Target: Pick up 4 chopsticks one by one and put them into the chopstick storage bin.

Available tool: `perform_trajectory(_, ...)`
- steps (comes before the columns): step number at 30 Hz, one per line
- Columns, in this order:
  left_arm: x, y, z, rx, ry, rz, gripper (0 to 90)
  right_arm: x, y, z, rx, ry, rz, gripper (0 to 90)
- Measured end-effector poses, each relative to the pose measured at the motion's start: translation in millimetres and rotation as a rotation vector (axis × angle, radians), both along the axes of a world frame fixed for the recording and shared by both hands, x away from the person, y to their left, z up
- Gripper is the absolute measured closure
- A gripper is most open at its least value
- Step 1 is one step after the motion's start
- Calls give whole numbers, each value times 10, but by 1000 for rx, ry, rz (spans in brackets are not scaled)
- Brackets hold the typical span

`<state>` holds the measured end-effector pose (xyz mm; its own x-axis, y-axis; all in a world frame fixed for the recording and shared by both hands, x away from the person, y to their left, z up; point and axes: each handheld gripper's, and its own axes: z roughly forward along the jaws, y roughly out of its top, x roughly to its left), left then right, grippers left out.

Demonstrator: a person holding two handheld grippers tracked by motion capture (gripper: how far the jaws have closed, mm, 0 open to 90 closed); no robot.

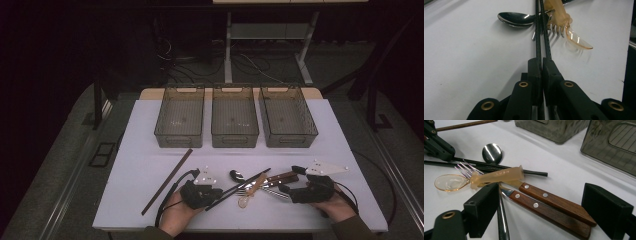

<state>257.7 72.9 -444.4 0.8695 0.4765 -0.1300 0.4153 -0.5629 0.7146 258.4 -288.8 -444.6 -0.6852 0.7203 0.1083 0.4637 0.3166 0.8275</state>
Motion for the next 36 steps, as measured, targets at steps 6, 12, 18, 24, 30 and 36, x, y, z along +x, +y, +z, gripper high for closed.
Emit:
perform_trajectory(6, 11, 39, 44, -14, -8, -14, 855, 0, 0, 2, 1, -1, -1, 144)
perform_trajectory(12, 29, 101, 101, -30, -7, -12, 855, -1, -2, 3, 3, -3, -1, 144)
perform_trajectory(18, 34, 145, 137, -62, -8, -9, 856, 0, 0, 4, 3, -5, 1, 144)
perform_trajectory(24, 45, 189, 179, -84, -11, -14, 855, 0, -4, 7, 6, -6, 2, 144)
perform_trajectory(30, 72, 248, 229, -105, -13, -20, 855, 0, -1, 8, 12, -7, 6, 144)
perform_trajectory(36, 122, 332, 298, -124, -27, -21, 855, 4, 14, 1, 33, 1, 7, 143)
